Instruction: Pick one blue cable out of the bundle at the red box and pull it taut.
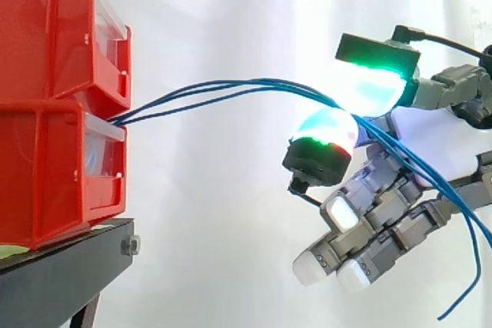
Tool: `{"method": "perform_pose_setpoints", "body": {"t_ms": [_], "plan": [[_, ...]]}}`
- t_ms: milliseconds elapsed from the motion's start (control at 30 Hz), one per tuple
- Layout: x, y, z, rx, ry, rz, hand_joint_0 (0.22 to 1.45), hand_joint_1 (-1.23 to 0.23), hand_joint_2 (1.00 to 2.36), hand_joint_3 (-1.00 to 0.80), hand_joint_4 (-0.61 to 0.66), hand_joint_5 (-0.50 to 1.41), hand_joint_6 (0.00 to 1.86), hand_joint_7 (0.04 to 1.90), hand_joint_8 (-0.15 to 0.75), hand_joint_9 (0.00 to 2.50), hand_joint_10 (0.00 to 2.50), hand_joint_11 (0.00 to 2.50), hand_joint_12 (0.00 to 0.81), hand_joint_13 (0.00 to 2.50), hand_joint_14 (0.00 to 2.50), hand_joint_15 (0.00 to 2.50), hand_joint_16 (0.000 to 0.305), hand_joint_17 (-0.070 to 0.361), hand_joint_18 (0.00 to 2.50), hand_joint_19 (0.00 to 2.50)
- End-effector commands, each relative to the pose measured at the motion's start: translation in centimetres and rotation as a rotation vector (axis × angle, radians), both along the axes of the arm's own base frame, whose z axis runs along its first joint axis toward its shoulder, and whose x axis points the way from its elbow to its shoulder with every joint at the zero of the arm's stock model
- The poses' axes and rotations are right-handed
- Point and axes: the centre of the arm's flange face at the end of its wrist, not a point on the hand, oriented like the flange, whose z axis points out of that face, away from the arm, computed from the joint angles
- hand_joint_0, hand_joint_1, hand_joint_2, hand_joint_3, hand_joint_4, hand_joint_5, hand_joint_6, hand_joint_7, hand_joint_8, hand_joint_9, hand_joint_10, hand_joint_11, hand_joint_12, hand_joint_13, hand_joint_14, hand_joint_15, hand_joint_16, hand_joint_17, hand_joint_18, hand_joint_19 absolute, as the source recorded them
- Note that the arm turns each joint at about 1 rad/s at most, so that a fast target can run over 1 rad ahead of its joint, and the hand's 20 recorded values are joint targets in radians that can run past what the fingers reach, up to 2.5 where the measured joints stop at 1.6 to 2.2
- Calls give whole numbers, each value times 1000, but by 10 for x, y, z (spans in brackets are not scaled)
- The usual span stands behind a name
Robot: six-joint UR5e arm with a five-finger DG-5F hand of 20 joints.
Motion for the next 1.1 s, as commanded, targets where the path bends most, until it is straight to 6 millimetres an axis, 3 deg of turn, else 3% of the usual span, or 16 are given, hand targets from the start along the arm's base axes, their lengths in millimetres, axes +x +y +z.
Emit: {"method": "perform_pose_setpoints", "body": {"t_ms": [0,433,567,833,967,1067], "plan": [[0,0,0,0,0,0,492,-689,1000,-500,-13,-140,876,1055,297,768,10,546,371,374,7,173,56,126,378,261],[0,0,0,0,0,0,416,-697,1000,-500,11,-140,873,1014,327,771,9,530,401,381,6,172,63,142,389,245],[0,1,0,0,0,1,516,-718,1000,-500,-18,-142,867,1065,291,749,11,543,360,358,7,179,55,123,346,267],[0,1,0,0,0,1,606,-787,1014,-211,-32,-141,878,1127,292,766,11,556,356,383,7,170,52,118,377,249],[0,1,0,2,0,2,639,-830,1015,-199,-30,-146,887,1112,291,757,12,546,350,383,7,168,51,116,381,236],[0,1,0,1,0,1,684,-867,1016,-225,-48,-151,888,1206,292,747,12,544,347,391,6,156,52,116,398,219]]}}
